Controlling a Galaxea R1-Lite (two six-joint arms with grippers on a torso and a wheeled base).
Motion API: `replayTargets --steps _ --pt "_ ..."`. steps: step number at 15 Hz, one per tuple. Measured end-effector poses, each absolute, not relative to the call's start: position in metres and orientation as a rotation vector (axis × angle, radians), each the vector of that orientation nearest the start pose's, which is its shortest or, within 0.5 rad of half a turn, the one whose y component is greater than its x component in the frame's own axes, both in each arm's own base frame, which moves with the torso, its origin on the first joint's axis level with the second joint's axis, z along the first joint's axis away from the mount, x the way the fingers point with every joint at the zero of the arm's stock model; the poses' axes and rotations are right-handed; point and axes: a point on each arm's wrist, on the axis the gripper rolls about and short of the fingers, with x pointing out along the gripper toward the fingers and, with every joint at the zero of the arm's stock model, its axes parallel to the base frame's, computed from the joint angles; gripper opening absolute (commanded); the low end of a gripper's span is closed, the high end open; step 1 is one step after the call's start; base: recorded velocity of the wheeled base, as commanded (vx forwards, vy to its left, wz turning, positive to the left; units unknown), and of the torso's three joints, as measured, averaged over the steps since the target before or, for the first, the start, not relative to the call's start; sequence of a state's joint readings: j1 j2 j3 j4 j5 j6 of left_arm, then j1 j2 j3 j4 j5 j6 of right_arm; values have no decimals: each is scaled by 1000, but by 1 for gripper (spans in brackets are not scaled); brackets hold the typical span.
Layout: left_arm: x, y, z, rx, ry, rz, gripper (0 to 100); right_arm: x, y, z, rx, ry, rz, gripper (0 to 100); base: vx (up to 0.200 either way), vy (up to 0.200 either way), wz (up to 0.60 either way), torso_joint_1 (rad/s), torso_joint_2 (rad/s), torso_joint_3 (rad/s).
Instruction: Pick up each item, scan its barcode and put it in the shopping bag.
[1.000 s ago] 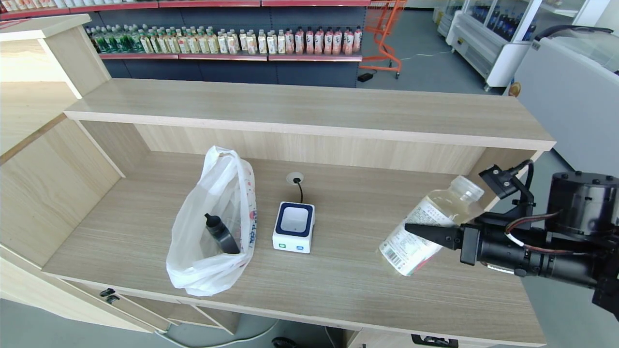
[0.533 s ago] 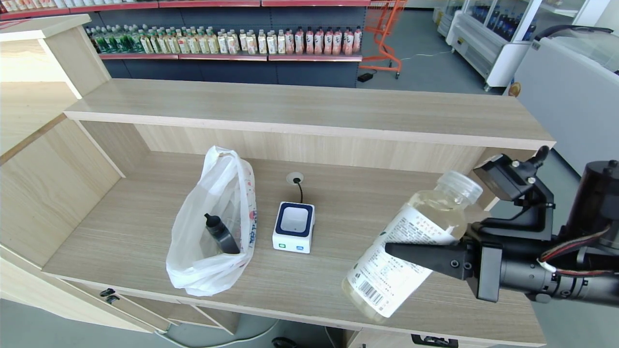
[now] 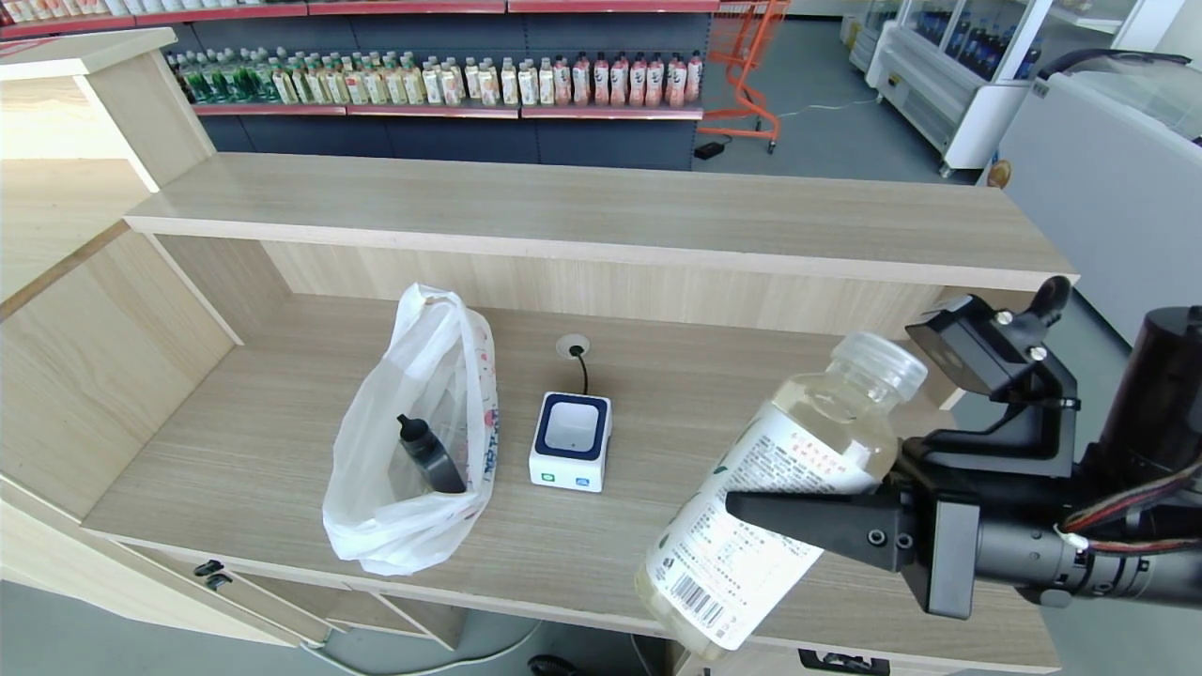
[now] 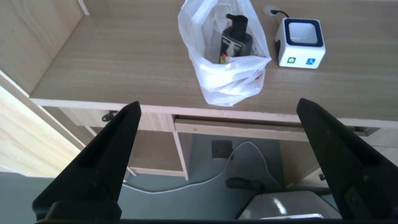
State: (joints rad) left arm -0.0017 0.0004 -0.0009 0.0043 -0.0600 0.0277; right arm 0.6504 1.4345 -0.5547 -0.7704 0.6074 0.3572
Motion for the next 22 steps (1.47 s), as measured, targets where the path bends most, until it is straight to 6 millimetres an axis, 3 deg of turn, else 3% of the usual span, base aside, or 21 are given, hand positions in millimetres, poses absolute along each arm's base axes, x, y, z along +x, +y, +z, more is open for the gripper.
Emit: replayTargets --steps 14,18,22 --pt "-23 -1 75 28 3 -61 100 173 138 204 262 279 1194 0 0 0 0 0 0 0" --pt "-23 -1 75 27 3 -62 100 184 115 199 -129 40 1108 0 0 0 0 0 0 0" --pt "-23 -1 75 27 3 -62 100 205 56 190 -643 -91 770 0 0 0 0 0 0 0"
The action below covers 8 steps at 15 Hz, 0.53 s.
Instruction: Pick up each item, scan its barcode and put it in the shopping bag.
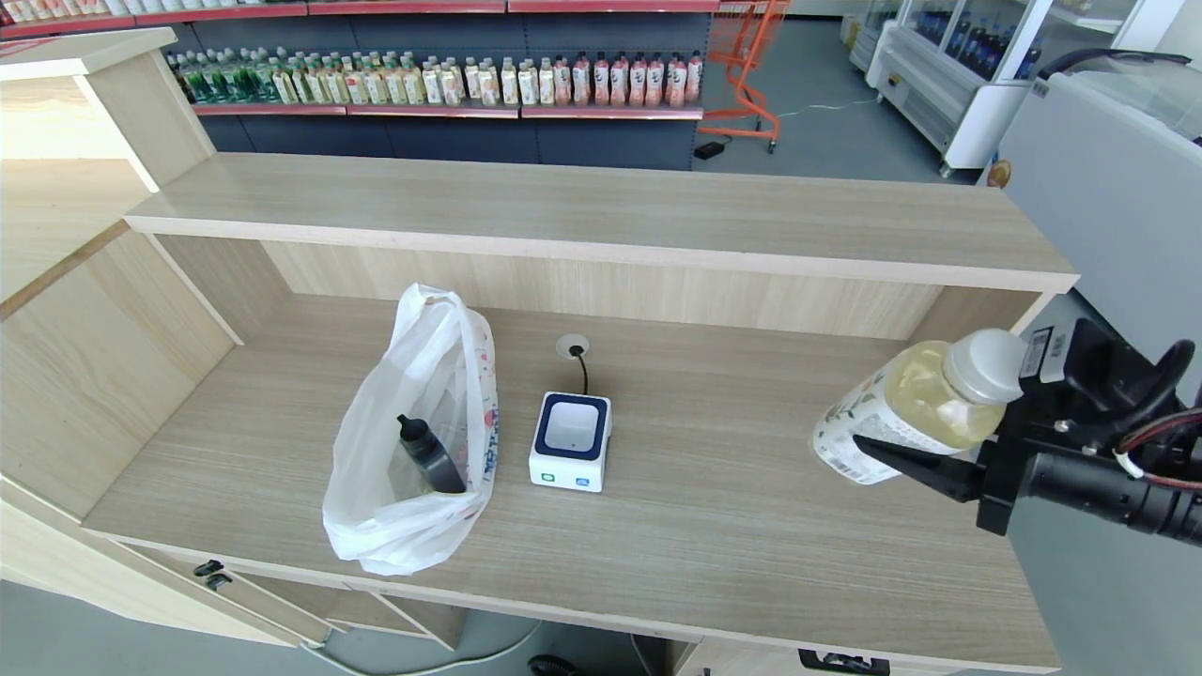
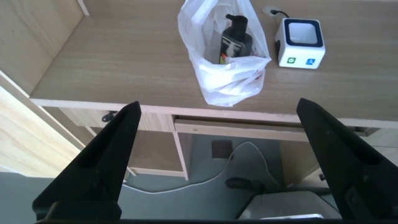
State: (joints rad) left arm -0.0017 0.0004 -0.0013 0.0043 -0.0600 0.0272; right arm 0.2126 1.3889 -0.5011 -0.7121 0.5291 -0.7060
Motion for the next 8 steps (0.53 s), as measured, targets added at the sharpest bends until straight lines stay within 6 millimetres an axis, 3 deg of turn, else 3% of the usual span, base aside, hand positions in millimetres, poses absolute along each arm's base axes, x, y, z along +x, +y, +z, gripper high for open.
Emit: replayTargets --steps 3,8 --pt "-23 -1 75 28 3 -62 100 214 29 197 -925 -154 612 0 0 0 0 0 0 0" --pt "-23 -1 75 28 3 -62 100 219 18 204 -1125 -191 524 0 0 0 0 0 0 0"
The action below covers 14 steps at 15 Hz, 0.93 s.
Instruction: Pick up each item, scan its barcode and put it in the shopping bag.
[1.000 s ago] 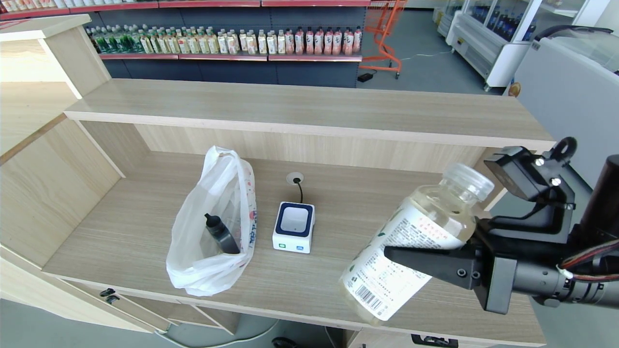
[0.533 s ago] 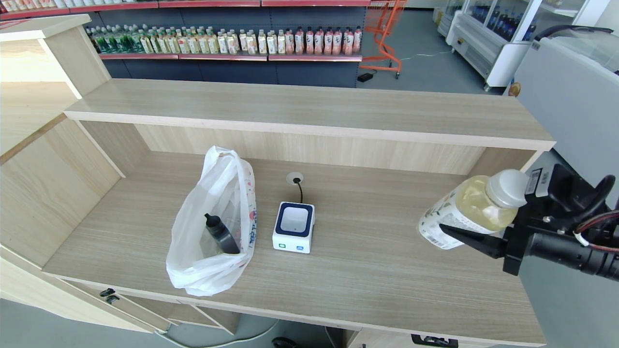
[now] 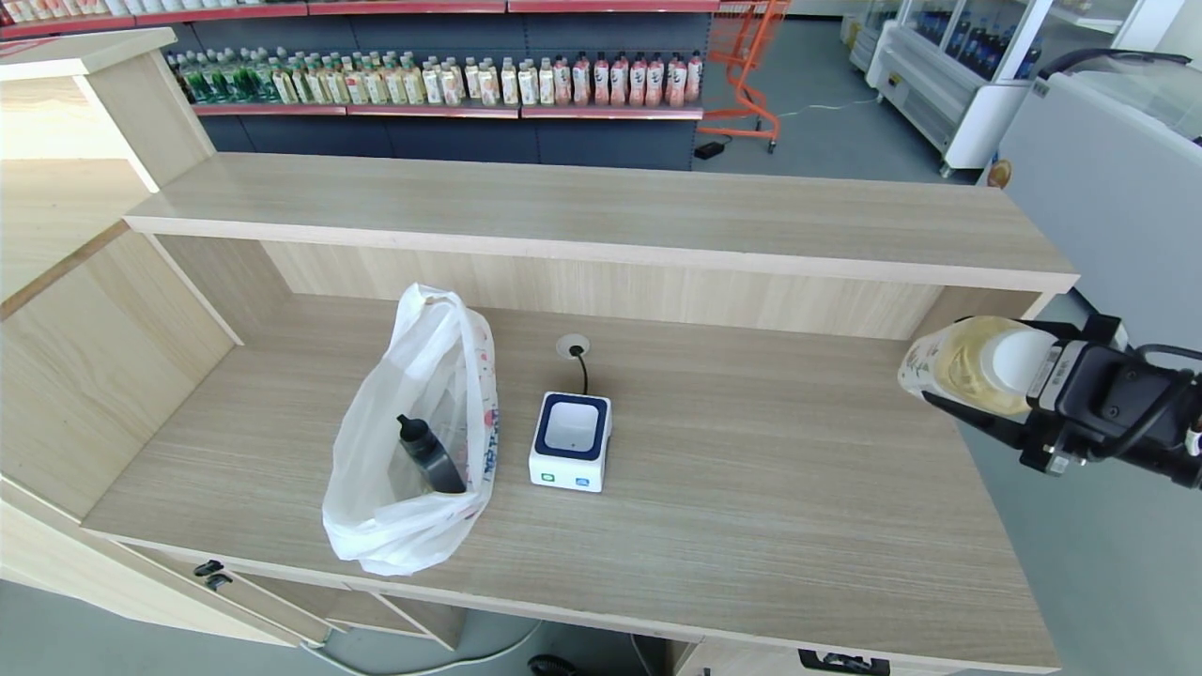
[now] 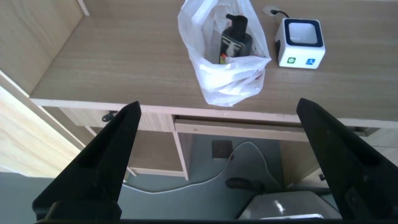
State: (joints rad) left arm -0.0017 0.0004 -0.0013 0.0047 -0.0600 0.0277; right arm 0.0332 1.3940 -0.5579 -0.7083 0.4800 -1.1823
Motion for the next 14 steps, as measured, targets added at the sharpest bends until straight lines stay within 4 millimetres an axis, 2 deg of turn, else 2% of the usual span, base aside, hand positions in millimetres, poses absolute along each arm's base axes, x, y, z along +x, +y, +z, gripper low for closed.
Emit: replayTargets --steps 6,8,14 --pt "-23 -1 75 28 3 -62 100 215 16 209 -1141 -193 473 0 0 0 0 0 0 0" --pt "-23 -1 75 29 3 -62 100 213 15 211 -1142 -200 470 0 200 200 0 2 2 2" --pt "-23 -1 75 28 3 -62 100 210 21 212 -1127 -220 501 0 0 200 0 2 2 5"
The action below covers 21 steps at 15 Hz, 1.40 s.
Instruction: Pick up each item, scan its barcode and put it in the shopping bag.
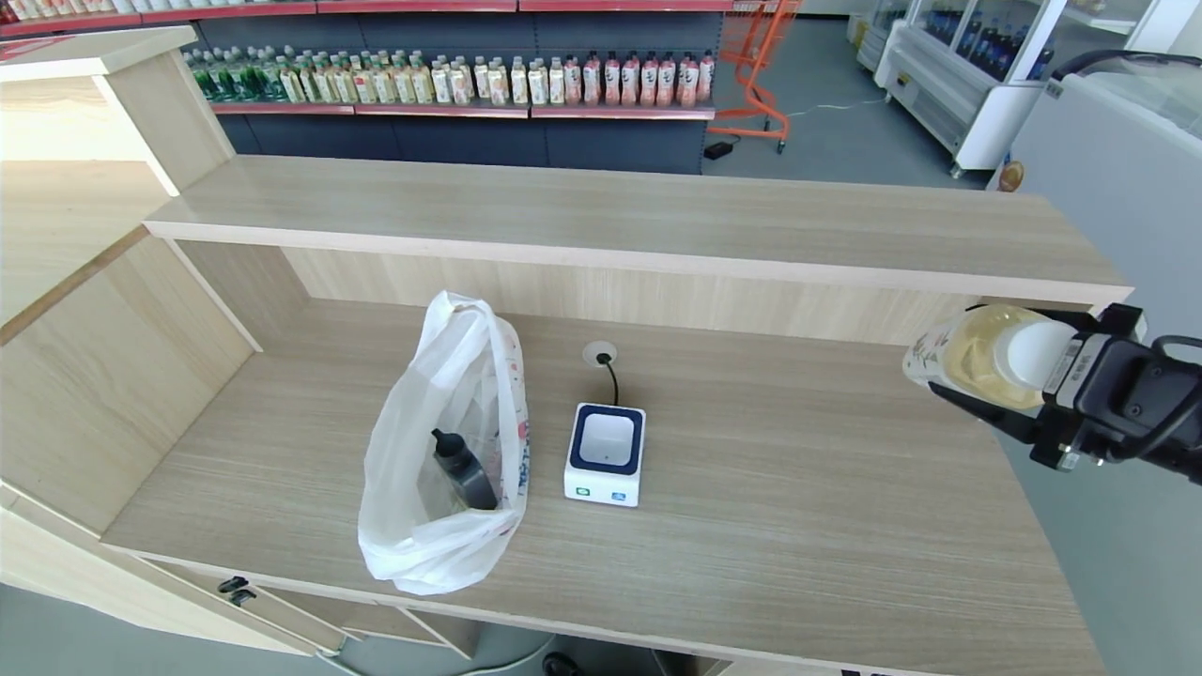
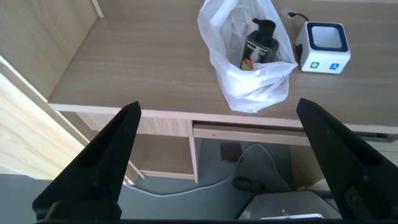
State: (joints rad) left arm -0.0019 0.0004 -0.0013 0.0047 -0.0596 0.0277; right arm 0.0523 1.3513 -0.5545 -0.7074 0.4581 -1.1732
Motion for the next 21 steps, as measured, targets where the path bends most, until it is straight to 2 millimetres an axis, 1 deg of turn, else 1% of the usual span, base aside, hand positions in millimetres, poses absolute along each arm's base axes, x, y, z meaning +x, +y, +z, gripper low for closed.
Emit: replayTargets --steps 4,7,10,15,19,21 --pt "-23 -1 75 28 3 -62 100 210 24 206 -1105 -214 542 0 0 200 0 1 2 4" --pt "-23 -1 75 28 3 -61 100 215 24 201 -1096 -204 574 0 0 200 0 4 1 5" --pt "-23 -1 75 28 3 -62 100 222 28 195 -1080 -219 646 0 0 200 0 2 2 2" --pt "-23 -1 75 28 3 -62 100 242 31 182 -1091 -196 694 0 0 0 0 0 0 0" --pt "-23 -1 75 29 3 -62 100 260 33 158 -1099 -191 817 0 0 0 0 0 0 0" --pt "-23 -1 76 29 2 -62 100 269 34 146 -1101 -189 847 0 0 0 0 0 0 0"
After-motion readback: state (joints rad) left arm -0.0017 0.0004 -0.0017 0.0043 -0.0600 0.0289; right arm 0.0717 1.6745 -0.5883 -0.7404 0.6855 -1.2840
